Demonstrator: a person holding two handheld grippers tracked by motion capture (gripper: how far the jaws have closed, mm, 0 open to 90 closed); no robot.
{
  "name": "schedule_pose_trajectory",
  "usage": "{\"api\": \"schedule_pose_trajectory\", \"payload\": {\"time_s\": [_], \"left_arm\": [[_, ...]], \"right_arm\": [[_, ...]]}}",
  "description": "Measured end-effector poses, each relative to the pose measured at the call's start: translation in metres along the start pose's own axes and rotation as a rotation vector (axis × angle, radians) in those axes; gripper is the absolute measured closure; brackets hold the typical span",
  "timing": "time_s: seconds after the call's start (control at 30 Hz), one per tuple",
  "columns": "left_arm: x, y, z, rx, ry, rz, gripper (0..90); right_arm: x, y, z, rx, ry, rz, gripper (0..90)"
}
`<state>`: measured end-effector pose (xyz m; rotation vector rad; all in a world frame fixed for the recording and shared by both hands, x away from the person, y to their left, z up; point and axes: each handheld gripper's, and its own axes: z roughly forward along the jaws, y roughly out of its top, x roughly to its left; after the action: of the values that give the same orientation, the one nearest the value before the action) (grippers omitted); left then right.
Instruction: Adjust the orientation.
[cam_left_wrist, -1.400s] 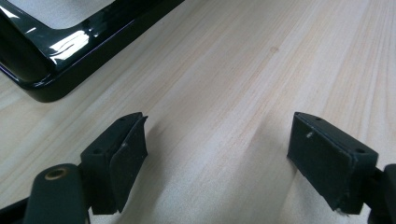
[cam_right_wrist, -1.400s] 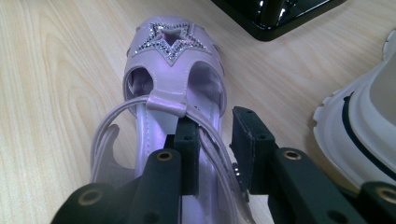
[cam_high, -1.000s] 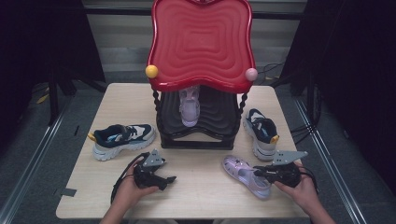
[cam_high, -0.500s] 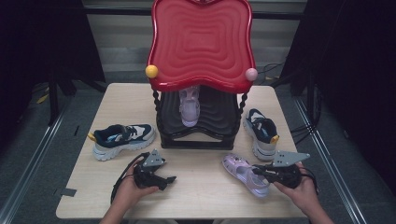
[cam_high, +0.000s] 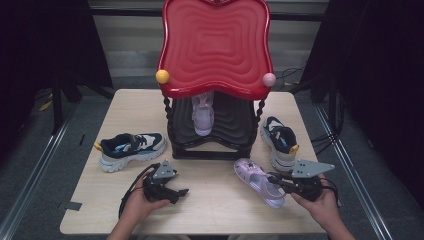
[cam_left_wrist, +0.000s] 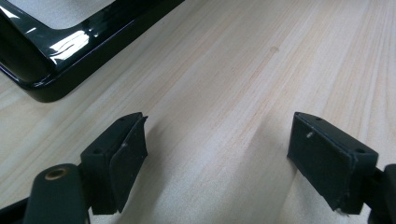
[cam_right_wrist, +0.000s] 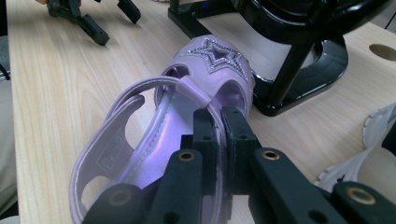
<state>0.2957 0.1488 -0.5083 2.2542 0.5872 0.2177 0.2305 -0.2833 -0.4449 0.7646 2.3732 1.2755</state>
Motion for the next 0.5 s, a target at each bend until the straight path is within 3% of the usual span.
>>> {"api": "schedule_pose_trajectory", "payload": {"time_s": [0.5], "left_arm": [[0.0, 0.0, 0.0, 0.0, 0.0, 0.0, 18.8]], "right_arm": [[0.003, 0.024, -0.003, -0.047, -0.022, -0.003, 85.0]]}}
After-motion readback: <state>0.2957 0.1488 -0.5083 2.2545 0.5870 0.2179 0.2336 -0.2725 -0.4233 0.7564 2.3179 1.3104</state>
